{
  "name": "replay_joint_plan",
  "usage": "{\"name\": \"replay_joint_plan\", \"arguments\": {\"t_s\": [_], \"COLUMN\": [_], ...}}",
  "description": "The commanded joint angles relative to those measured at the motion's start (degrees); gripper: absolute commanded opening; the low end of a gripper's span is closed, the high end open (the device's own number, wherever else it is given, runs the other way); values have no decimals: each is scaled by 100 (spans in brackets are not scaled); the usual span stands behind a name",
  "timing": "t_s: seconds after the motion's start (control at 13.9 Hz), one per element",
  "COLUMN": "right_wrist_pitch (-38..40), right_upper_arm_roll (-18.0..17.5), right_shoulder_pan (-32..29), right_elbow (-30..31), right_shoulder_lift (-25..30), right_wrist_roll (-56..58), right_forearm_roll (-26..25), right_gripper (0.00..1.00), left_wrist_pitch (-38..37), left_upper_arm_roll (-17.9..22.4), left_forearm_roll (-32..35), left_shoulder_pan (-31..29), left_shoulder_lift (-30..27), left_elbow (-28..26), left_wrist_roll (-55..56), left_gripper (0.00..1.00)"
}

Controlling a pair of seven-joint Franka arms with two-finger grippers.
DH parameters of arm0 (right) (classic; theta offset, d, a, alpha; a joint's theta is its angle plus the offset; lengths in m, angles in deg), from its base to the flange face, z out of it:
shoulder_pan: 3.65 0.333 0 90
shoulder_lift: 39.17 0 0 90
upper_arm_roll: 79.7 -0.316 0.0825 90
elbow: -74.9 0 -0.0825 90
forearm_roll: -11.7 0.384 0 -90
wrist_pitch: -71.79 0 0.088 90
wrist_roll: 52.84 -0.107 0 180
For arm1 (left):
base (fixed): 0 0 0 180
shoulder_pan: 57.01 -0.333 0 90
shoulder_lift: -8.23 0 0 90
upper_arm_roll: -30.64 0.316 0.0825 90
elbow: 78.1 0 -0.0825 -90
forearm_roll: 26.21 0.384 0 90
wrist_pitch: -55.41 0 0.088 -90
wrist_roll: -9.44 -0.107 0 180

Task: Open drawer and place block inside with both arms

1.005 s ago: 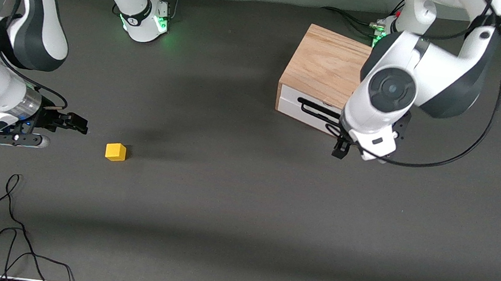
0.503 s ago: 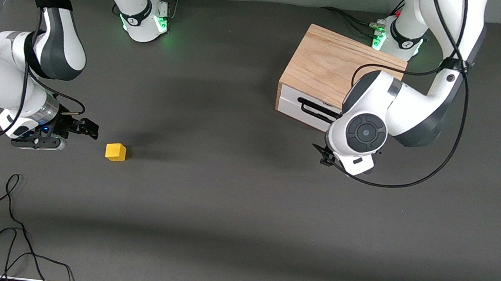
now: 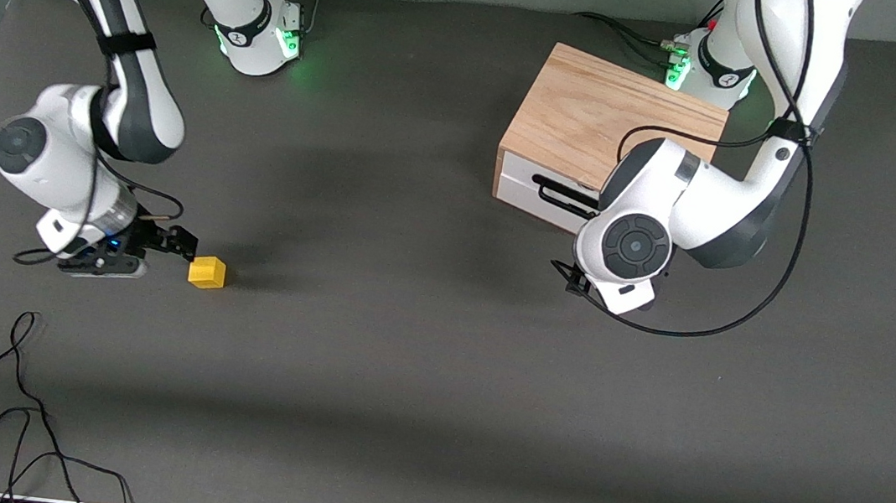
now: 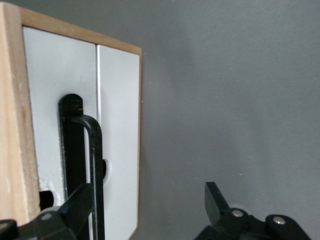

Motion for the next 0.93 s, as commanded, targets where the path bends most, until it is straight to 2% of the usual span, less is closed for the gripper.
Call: {"name": "replay_joint_plan", "arguments": {"t_s": [0.0, 0.5, 0.86], "right_wrist_pitch": [-618, -1173, -1227], "right_upper_arm_roll": [3, 12, 12], "right_shoulder_pan": [138, 156, 164], "right_elbow": [50, 67, 67], "right_shoulder_lift": [-427, -1104, -1211], "right_wrist_roll": [98, 98, 89], "right_forearm_roll": [-47, -47, -47], "right_gripper": [100, 100, 100], "left_wrist_pitch": [146, -127, -4], "left_upper_arm_roll": [78, 78, 78], "left_forearm_roll": [-14, -31, -22], "left_shoulder_pan": [302, 452, 531], "left_shoulder_lift": [-40, -119, -119], "left_elbow": [-322, -506, -788], "left_wrist_roll": [82, 91, 91], "left_gripper": [100, 100, 100]}}
